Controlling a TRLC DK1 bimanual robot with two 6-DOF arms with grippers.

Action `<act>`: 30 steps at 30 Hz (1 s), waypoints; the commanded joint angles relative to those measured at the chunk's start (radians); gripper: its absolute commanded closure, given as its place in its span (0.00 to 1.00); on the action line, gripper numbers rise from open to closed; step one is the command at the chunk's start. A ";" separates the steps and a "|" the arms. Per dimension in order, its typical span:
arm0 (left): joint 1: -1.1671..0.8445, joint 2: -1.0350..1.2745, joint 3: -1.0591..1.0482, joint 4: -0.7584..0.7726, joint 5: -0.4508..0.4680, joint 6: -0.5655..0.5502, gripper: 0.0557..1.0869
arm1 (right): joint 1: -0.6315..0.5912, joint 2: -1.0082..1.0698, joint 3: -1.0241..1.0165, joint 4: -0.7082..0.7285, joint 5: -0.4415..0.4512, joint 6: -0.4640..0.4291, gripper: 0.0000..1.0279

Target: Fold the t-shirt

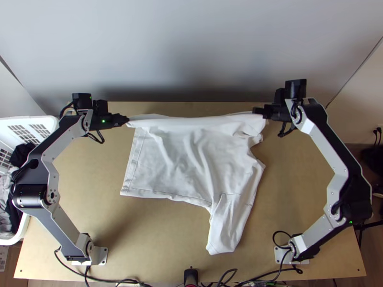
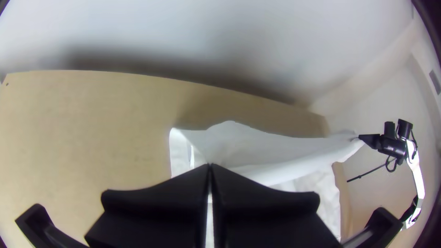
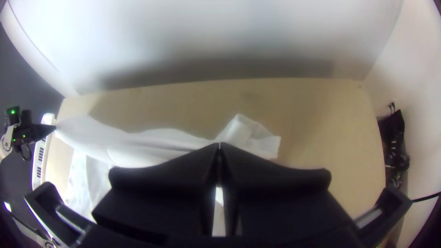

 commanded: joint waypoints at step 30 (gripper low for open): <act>-0.034 0.020 -0.106 -0.145 -0.026 0.083 0.97 | 0.059 -0.058 -0.353 -0.081 -0.002 0.113 0.97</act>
